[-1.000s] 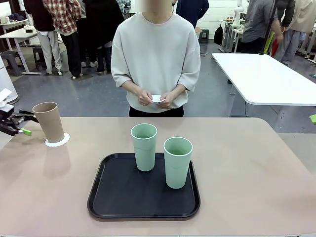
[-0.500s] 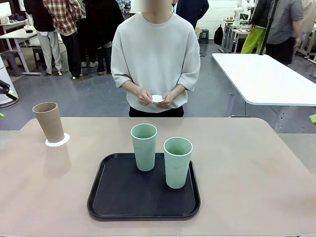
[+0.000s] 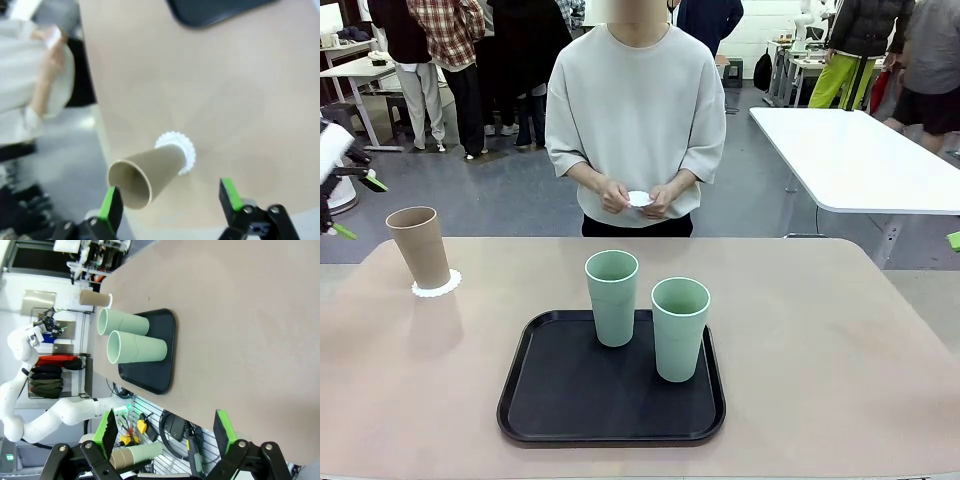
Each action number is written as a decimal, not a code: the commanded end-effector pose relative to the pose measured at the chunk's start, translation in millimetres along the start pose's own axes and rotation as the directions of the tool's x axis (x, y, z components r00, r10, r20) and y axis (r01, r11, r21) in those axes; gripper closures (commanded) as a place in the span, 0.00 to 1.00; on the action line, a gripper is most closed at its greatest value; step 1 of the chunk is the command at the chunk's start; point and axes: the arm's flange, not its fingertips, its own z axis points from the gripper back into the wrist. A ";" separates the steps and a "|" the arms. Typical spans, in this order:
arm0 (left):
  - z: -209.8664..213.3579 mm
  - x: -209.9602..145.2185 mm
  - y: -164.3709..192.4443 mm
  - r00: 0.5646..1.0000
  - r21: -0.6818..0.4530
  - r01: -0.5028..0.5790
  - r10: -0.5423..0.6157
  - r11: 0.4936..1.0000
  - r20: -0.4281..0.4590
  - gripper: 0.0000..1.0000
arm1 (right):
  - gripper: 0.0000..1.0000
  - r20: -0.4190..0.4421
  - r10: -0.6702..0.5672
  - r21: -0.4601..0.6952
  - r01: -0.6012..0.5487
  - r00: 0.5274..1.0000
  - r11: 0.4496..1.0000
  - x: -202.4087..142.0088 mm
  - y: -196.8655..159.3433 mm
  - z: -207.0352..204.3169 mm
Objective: Place coasters on the table and set cups on them.
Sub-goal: Pick up one Reusable plastic cup and place it on a coaster set by the human, then take one Reusable plastic cup from the Flat Tray and place it on a coaster set by the human.
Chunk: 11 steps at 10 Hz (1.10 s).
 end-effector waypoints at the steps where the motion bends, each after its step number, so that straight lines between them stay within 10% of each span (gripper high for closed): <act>1: -4.8 34.9 6.3 0.980 -0.114 -0.102 0.080 0.988 -0.183 0.00 | 0.00 0.001 0.000 0.017 0.000 1.000 1.000 -0.2 -1.0 0.1; 4: -5.3 43.8 33.9 0.951 -0.310 -0.177 0.081 0.934 -0.300 0.00 | 0.00 0.001 0.000 0.017 0.000 1.000 1.000 -0.2 -1.0 0.1; 11: -9.1 41.2 19.4 0.935 -0.275 -0.182 0.079 0.944 -0.346 0.00 | 0.00 0.001 0.000 0.017 0.000 1.000 1.000 -0.2 -1.0 0.1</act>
